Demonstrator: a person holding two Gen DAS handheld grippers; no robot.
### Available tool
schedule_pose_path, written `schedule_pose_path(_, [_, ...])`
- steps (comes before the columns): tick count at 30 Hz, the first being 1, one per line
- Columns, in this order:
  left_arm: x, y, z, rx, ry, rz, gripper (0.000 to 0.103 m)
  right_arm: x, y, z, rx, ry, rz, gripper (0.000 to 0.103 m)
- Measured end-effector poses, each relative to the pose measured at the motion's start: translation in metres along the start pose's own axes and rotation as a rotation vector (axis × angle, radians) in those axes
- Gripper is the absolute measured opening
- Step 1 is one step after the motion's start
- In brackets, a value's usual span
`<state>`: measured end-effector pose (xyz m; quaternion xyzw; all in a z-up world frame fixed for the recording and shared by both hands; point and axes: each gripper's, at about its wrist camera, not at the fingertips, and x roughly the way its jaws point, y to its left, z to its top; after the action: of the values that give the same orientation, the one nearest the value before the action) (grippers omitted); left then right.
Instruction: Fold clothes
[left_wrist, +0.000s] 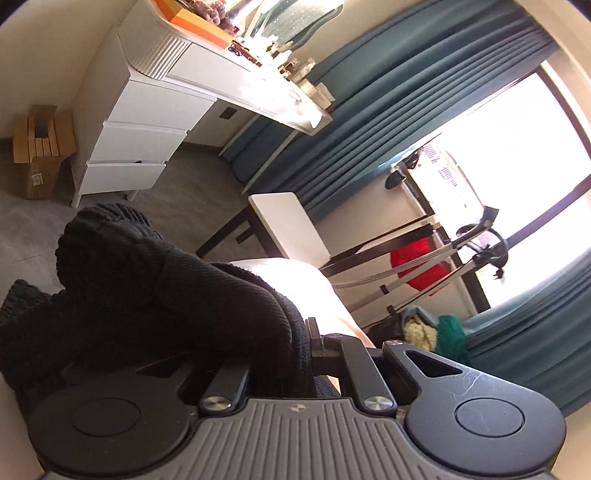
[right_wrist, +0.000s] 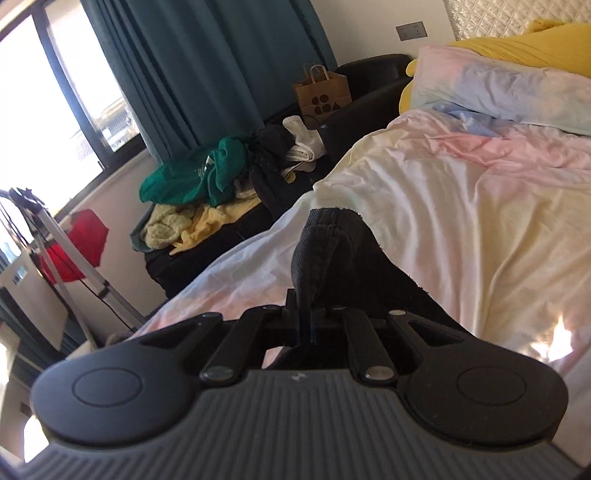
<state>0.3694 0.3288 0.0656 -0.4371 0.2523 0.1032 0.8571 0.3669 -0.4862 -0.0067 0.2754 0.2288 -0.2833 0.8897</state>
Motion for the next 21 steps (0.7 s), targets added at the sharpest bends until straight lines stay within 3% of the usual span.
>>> schedule_pose_path(7, [0.105,0.014,-0.005,0.035,0.079,0.109,0.008,0.103,0.021,-0.045,-0.108,0.077,-0.082,0.008])
schedule_pose_path(13, [0.192,0.026,-0.009,0.065,0.145,0.197,0.015,0.107,0.013,-0.058,-0.029,0.079,-0.041,0.015])
schedule_pose_path(14, [0.187,0.026,-0.008,0.074,0.149,0.184,0.018,0.103,0.010,-0.056,-0.005,0.076,-0.025,0.016])
schedule_pose_path(16, [0.164,0.028,-0.010,0.114,0.145,0.165,0.047,0.090,0.001,-0.053,0.038,0.075,0.003,0.024])
schedule_pose_path(21, [0.096,0.029,-0.009,0.175,0.071,0.080,0.068,0.033,-0.036,-0.056,0.163,0.019,0.121,0.043])
